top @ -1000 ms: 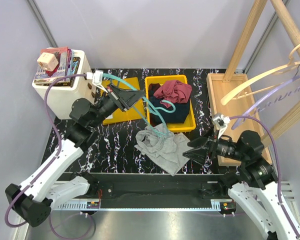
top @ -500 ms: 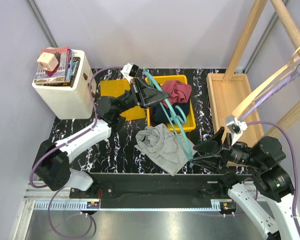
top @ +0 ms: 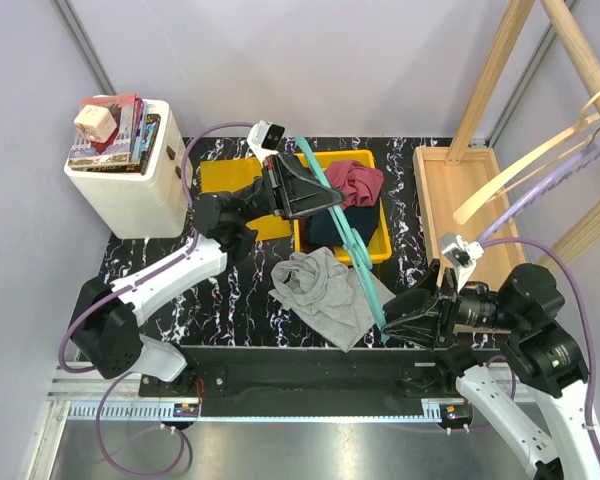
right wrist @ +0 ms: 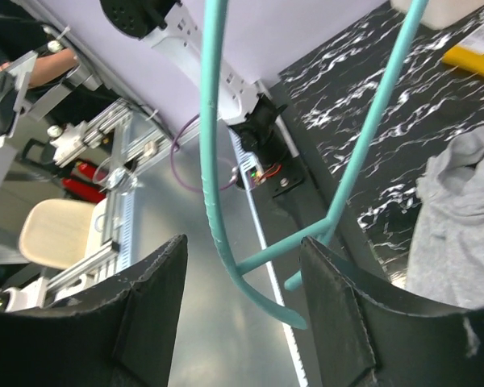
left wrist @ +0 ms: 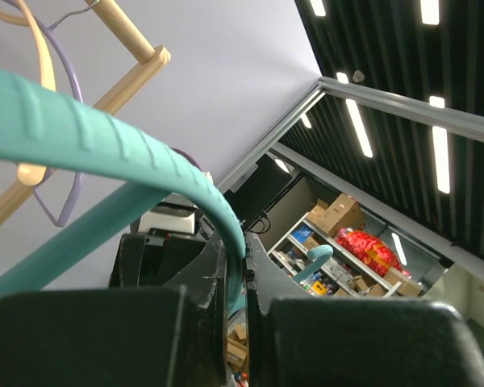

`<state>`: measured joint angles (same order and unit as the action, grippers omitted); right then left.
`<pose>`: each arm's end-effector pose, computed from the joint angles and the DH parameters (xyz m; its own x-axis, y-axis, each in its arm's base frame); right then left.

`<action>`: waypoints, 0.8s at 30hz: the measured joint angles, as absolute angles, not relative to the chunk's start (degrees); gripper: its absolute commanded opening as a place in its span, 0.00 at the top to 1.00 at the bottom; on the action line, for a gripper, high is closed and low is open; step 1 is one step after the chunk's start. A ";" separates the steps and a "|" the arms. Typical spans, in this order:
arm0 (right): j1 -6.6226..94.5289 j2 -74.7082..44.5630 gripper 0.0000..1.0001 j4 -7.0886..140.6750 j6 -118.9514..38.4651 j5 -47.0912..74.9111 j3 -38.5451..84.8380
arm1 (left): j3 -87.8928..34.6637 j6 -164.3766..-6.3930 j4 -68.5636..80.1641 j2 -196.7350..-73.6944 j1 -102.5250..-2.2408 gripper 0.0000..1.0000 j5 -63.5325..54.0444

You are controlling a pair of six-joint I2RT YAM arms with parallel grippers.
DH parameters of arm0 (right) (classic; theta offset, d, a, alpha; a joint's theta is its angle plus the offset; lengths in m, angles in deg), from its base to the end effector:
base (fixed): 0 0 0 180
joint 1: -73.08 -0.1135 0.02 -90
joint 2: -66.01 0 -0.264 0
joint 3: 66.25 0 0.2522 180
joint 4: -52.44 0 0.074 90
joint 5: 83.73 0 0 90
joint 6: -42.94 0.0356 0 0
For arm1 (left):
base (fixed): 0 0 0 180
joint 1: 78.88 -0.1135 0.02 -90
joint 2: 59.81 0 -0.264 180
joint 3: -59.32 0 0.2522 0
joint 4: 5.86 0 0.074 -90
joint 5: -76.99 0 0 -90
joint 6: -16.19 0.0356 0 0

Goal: Remove the tank top from the hanger

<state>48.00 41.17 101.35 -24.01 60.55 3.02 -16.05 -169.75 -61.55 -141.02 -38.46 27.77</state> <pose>0.0376 0.0495 0.3935 -0.4490 0.0422 -0.8925 -0.8746 0.1838 0.4487 0.2100 -0.2094 0.4259 -0.8675 -0.2505 -0.4298 0.4948 -0.5243 -0.6930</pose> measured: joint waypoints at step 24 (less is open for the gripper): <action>47.96 41.52 1.00 90.01 -13.47 66.30 1.93 | -22.30 -142.40 -29.94 -135.40 -34.98 0.17 18.48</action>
<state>47.96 41.52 90.01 -13.47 66.30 1.93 -22.30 -142.40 -29.94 -135.40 -34.98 18.48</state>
